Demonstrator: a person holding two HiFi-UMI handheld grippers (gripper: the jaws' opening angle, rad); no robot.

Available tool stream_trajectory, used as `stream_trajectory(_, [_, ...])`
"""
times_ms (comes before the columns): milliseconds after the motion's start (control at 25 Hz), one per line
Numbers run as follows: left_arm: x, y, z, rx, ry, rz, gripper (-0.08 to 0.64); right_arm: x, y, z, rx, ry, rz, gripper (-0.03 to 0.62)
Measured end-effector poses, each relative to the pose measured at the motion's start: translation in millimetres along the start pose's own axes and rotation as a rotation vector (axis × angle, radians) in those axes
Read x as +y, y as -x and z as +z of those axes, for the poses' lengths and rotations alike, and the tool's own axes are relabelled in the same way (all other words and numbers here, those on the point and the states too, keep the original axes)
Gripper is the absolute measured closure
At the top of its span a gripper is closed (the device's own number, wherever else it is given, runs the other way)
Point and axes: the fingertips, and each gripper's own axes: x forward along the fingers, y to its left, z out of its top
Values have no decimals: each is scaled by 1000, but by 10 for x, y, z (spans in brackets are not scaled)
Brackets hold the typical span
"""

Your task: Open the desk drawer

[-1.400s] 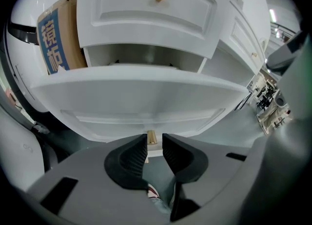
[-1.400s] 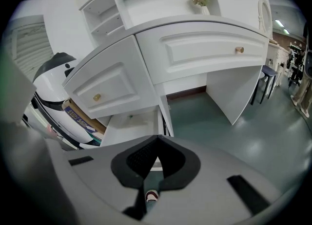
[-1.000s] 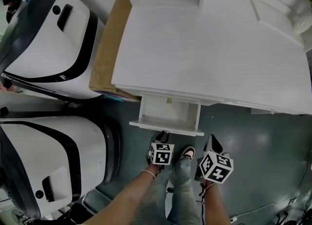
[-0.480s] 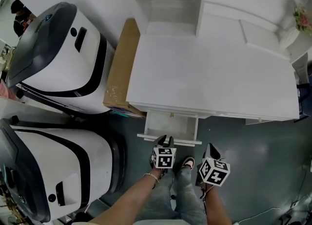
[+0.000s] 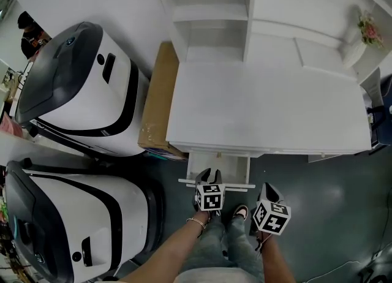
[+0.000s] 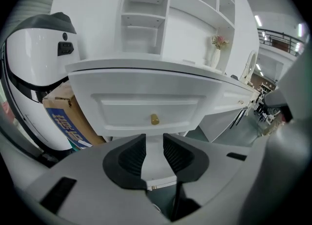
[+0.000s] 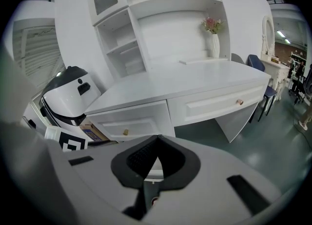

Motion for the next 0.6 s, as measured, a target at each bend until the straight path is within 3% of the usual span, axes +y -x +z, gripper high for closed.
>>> stream_trajectory(320, [-7,-214,132,8,-43,6,455,-24,-97,63,15,2,-10,584])
stream_trajectory(600, [-12,-377,213,29,-30,8,449,-56,-221,142,30,0,-13,584])
